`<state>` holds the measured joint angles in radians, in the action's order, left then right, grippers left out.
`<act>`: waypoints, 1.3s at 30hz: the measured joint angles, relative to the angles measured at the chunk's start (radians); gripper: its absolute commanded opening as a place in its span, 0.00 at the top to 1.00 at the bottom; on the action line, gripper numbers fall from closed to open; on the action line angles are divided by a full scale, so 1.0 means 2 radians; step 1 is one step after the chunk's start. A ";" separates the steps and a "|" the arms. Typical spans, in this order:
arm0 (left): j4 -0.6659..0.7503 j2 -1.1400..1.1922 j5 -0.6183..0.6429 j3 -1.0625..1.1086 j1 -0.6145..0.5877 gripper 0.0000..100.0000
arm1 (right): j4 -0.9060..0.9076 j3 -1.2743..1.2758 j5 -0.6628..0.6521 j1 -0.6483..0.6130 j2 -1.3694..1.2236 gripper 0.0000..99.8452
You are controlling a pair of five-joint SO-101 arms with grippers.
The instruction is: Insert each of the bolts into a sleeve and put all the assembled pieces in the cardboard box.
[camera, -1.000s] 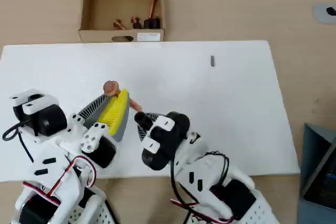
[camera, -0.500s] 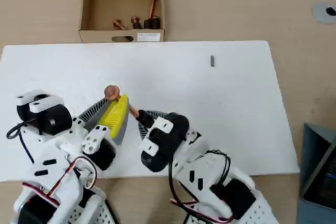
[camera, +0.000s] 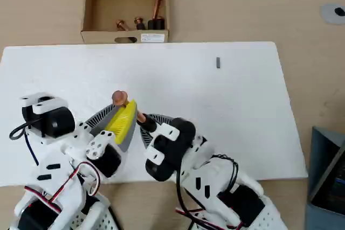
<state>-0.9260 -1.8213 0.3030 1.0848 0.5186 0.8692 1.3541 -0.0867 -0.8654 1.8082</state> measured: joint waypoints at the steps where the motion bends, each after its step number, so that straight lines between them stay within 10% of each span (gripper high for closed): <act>1: -0.006 0.000 -0.002 0.000 0.001 1.00 | 0.000 0.000 0.000 0.000 0.000 0.99; 39: -0.140 0.000 -0.042 -0.051 0.000 0.80 | -0.001 0.000 -0.014 -0.002 0.000 0.99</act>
<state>-1.2052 -1.8213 0.2186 0.9820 0.5186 0.8677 1.3541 -0.1143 -0.8684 1.8082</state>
